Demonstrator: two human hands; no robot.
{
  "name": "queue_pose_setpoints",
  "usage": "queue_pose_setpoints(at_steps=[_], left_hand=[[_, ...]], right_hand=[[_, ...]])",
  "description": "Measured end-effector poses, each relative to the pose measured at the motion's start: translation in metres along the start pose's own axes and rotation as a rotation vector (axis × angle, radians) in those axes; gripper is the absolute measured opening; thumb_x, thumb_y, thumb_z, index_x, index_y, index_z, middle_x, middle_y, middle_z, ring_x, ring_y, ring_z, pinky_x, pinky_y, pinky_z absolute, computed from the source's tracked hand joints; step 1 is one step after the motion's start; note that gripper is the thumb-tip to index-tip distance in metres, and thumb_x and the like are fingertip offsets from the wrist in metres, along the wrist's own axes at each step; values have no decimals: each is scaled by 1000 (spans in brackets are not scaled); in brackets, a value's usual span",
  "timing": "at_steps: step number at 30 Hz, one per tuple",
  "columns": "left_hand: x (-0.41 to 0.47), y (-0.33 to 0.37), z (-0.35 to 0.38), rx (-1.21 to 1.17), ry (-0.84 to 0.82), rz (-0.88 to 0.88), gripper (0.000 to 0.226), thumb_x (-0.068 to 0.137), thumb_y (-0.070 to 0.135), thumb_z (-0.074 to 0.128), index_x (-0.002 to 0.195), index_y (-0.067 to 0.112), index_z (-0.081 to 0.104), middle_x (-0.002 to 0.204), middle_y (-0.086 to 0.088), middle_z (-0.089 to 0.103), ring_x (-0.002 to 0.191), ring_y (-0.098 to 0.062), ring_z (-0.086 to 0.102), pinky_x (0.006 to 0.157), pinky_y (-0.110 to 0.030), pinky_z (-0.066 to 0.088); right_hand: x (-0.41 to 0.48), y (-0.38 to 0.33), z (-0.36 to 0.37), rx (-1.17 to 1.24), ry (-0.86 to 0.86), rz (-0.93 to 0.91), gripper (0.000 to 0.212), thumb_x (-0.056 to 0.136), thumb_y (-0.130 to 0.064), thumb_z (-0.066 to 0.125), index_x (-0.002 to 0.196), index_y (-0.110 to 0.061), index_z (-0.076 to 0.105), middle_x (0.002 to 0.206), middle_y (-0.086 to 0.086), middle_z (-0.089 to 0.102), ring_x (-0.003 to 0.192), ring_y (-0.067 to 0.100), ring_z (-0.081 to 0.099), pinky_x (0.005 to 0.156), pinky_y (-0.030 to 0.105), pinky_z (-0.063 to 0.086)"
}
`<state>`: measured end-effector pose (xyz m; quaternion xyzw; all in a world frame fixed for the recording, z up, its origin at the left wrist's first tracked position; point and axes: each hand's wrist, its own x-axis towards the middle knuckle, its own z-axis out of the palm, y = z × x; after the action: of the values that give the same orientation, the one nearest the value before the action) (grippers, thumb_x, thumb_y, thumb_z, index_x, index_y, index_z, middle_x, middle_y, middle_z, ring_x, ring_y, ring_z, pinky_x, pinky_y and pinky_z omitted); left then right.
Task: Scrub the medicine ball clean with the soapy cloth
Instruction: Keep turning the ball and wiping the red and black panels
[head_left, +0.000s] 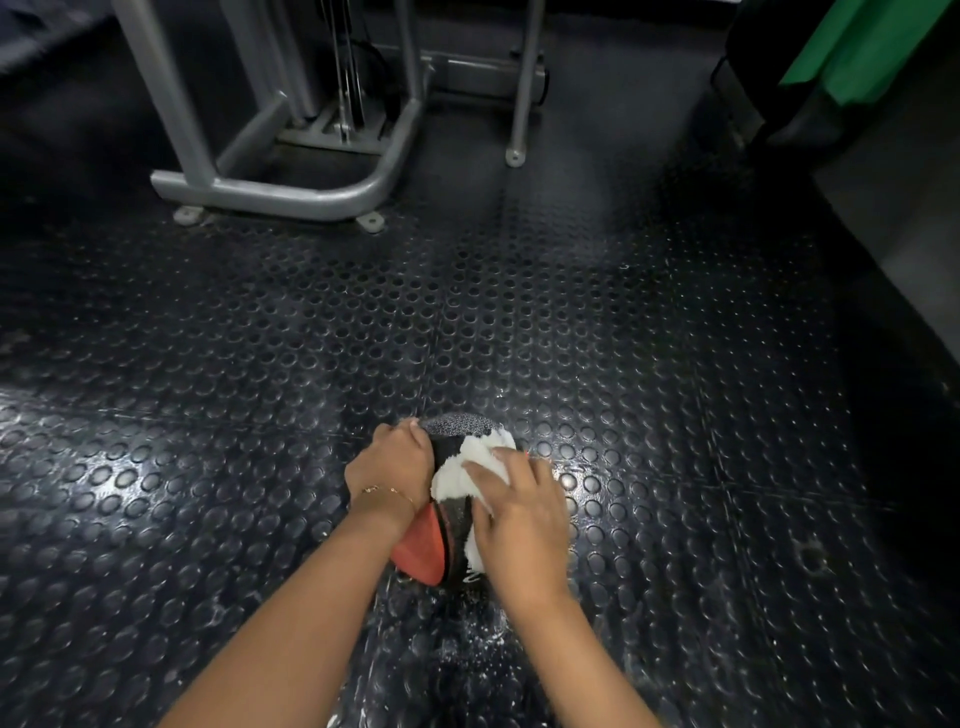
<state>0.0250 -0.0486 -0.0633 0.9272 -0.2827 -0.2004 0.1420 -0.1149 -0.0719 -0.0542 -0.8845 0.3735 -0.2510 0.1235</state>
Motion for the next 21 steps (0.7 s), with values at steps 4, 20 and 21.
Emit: queue_pose_setpoints(at_steps=[4, 20, 21], left_hand=[[-3, 4, -4, 16, 13, 16, 48, 103, 30, 13, 131, 18, 51, 121, -10, 52, 104, -31, 59, 77, -35, 39], [-9, -12, 3, -51, -7, 86, 46, 102, 31, 14, 139, 31, 41, 140, 5, 41, 118, -22, 52, 91, -35, 43], [-10, -18, 4, -78, -25, 118, 45, 102, 32, 15, 140, 34, 40, 143, 7, 39, 122, -21, 49, 94, -36, 43]], right_hand=[[-42, 8, 3, 50, -25, -57, 57, 43, -1, 86, 94, -22, 72, 99, 0, 66, 93, 15, 48, 74, 32, 51], [51, 40, -10, 138, -429, 337, 36, 87, -43, 54, 110, -17, 64, 107, -2, 55, 102, 20, 53, 73, 24, 37], [45, 39, -9, 132, -414, 286, 38, 86, -47, 55, 110, -20, 65, 113, -3, 52, 108, 20, 49, 81, 27, 38]])
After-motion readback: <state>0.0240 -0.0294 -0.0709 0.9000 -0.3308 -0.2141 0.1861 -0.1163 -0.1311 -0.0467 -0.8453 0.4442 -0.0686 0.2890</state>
